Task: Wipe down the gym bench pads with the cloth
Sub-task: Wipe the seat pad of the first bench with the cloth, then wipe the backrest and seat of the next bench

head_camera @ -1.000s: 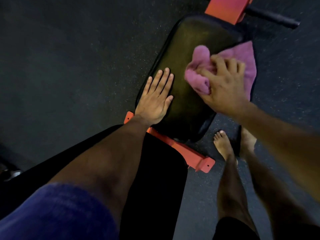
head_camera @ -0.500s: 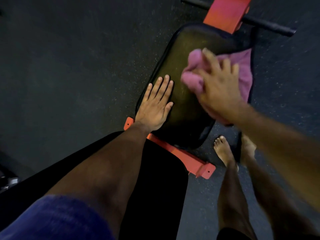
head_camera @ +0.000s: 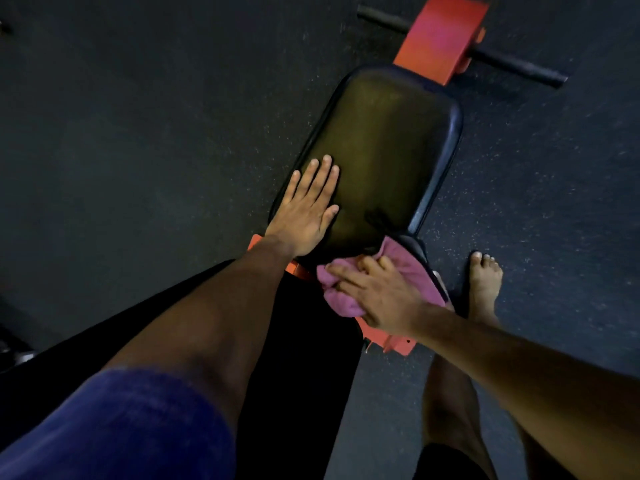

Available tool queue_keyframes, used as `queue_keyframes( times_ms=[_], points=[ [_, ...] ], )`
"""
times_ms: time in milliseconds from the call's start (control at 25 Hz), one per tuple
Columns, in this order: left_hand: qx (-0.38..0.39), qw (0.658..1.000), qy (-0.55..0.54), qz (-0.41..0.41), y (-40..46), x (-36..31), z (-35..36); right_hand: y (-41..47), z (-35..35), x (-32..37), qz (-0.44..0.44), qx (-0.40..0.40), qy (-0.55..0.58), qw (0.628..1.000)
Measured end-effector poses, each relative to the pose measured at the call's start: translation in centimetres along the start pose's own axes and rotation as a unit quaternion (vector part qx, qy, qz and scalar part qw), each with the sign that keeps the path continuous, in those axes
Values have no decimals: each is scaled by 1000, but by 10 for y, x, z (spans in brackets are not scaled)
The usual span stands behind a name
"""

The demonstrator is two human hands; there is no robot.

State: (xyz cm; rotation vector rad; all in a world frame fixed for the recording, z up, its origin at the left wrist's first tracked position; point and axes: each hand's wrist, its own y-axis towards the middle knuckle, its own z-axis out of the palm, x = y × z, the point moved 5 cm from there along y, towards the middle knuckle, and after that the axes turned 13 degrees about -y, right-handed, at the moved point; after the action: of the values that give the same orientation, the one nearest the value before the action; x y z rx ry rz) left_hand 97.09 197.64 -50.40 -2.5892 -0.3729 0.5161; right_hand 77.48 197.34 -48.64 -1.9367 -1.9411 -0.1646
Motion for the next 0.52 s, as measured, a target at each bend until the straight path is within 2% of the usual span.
queue_keyframes(
  times_ms=[80, 200, 280, 360, 440, 520],
  points=[
    [64, 998, 0, -24, 0, -4, -13, 0, -14, -6, -28, 35, 22, 999],
    [131, 988, -5, -81, 1, -25, -45, -23, -58, -22, -60, 170, 37, 983],
    [159, 979, -67, -109, -3, -60, -65, -57, -91, -30, -20, 209, 92, 973],
    [143, 973, -144, -113, -17, -101, -79, -91, -139, -32, 22, 189, 156, 969],
    [146, 962, -203, -108, -43, -143, -97, -125, -196, -25, 57, 178, 276, 943],
    [146, 960, -225, -78, -70, -178, -115, -161, -255, -26, 123, 90, 314, 937]
  ],
)
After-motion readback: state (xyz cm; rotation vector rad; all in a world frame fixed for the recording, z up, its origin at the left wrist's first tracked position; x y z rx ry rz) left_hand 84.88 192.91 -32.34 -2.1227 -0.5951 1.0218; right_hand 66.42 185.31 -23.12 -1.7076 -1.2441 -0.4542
